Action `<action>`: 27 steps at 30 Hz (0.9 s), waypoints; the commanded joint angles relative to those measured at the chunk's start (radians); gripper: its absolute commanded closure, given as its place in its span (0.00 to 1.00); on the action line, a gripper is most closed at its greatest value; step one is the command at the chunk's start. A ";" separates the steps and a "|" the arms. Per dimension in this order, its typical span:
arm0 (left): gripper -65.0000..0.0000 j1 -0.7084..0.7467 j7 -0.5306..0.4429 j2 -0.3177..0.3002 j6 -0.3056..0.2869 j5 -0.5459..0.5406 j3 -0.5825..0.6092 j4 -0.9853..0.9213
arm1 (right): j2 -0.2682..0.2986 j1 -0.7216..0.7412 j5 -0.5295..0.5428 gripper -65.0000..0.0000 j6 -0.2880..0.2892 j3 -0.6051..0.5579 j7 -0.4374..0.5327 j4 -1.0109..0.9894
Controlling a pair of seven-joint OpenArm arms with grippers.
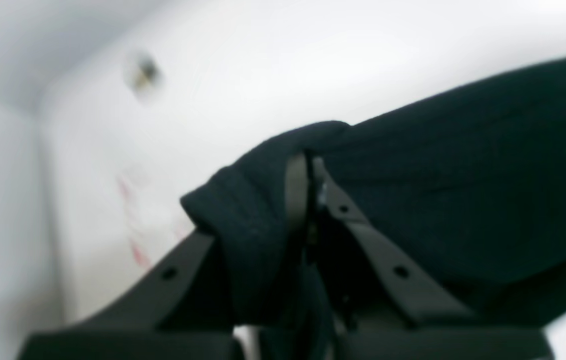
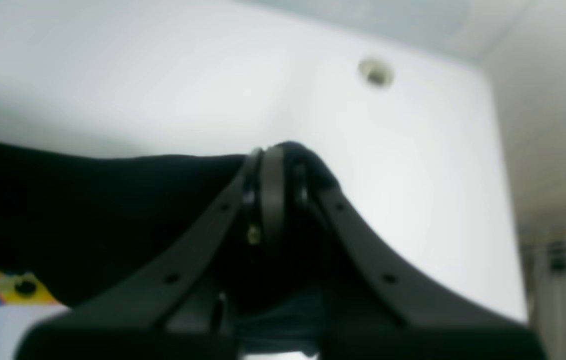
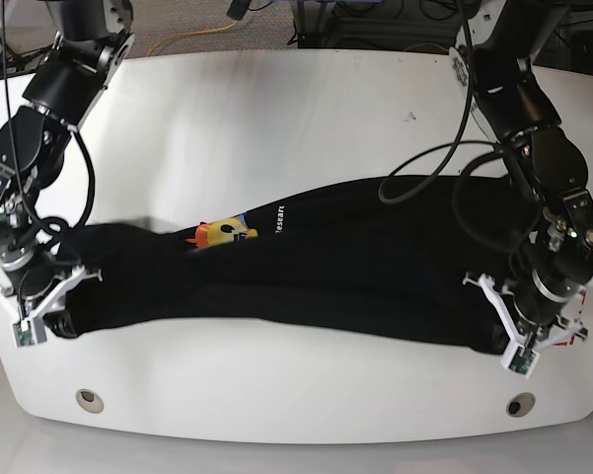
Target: Fold the T-shirt properly
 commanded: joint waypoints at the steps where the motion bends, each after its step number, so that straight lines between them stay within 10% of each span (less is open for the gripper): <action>1: 1.00 -0.152 -0.029 -0.022 0.003 0.022 0.001 0.017 | 0.082 0.148 0.015 1.00 -0.005 -0.054 0.030 -0.021; 19: 0.98 -0.806 0.075 -0.212 0.003 0.014 0.003 -0.064 | 0.202 0.969 0.024 1.00 0.001 -0.474 -0.136 -0.193; 27: 0.98 -0.720 0.060 -0.214 0.003 0.011 0.059 -0.012 | 0.203 0.940 0.036 1.00 0.003 -0.473 -0.159 -0.185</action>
